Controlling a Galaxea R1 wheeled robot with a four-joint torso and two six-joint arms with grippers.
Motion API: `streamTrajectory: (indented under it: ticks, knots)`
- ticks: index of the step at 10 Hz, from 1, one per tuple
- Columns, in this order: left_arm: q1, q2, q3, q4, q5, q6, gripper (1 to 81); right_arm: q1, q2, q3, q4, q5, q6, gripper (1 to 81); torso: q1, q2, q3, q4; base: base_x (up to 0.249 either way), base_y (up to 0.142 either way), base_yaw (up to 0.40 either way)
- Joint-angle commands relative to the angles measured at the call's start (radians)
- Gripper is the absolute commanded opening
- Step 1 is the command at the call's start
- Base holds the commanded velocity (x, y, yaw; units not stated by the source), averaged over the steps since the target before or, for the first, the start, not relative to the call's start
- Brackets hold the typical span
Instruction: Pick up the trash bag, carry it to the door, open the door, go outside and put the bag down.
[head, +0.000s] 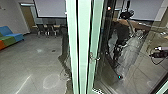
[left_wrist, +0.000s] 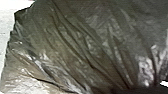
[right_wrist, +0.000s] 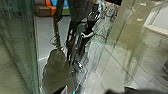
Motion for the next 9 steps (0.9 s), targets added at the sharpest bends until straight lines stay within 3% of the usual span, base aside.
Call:
streamTrajectory:
  ticks: [1, 5, 9]
  knots:
    - [-0.046, -0.002, 0.000, -0.008, 0.074, 0.000, 1.0, 0.129, 0.007, -0.057, -0.110, 0.039, -0.012, 81.1, 0.000, 0.000, 0.000, 0.000, 0.000, 0.000, 0.000]
    - [-0.046, -0.009, 0.000, -0.011, 0.073, -0.009, 1.0, 0.114, 0.154, -0.285, -0.076, 0.130, -0.019, 81.1, -0.002, -0.001, 0.001, 0.000, 0.000, 0.000, 0.000]
    - [-0.046, -0.011, 0.000, -0.017, 0.074, -0.009, 1.0, 0.125, 0.225, -0.345, -0.082, 0.136, -0.020, 81.1, -0.004, -0.002, 0.002, -0.002, 0.000, 0.000, 0.000]
